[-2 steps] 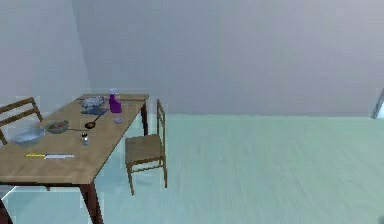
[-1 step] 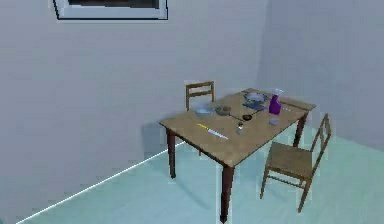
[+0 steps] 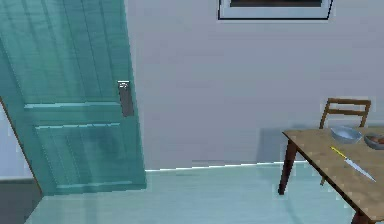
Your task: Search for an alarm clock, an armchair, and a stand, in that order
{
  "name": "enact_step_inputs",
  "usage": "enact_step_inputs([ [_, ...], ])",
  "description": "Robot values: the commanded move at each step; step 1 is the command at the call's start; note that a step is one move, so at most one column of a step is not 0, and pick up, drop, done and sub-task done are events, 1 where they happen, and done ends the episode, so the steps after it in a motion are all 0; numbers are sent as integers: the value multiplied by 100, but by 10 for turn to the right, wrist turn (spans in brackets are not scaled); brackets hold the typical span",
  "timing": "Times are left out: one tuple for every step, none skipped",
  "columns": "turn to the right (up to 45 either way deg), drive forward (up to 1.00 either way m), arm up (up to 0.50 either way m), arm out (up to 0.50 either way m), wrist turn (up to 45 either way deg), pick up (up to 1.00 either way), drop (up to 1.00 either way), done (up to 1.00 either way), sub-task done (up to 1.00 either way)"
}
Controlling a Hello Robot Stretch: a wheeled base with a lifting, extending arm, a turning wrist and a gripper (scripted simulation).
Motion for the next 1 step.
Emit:
enact_step_inputs([
  [0,25,0,0,0,0,0,0,0],
])
